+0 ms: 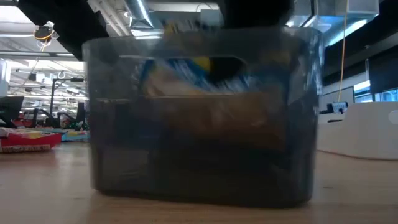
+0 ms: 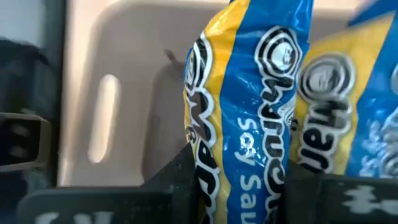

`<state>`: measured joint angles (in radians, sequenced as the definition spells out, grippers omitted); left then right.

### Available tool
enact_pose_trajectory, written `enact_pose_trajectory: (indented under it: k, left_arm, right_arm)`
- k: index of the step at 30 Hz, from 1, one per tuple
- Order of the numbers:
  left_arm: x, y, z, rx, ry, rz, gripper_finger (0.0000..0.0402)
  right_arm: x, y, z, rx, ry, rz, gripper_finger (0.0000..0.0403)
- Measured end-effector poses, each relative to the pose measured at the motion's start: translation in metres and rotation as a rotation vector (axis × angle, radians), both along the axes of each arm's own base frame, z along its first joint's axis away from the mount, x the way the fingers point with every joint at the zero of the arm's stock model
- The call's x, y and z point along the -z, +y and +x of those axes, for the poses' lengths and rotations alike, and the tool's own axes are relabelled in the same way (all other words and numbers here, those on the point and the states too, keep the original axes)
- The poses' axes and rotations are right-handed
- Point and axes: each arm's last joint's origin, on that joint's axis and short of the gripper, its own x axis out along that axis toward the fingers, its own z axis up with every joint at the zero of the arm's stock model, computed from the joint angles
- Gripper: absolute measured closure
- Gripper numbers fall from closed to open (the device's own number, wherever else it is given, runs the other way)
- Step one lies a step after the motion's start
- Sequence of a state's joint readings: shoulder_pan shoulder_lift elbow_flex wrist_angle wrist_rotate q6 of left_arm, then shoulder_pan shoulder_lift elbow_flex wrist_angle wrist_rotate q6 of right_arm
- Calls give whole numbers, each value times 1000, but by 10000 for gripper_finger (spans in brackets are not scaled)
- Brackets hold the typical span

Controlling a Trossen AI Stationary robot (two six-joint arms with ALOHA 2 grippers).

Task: Sort Maruchan noodles
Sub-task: Put the top left blue noodle pack into the black bin

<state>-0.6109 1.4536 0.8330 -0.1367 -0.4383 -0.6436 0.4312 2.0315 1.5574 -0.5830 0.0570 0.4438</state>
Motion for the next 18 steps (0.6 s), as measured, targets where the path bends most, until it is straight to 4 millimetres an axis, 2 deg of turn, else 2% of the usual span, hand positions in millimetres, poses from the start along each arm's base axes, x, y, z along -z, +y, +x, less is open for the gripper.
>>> enact_pose_trajectory:
  k: [7,18]
  left_arm:
    - [-2,-1,1,13,-26,5,260]
    - [-3,-1,2,0,-43,9,260]
  right_arm:
    - [9,1,4,15,-11,-23,322]
    - [7,-1,8,62,-94,-126,194]
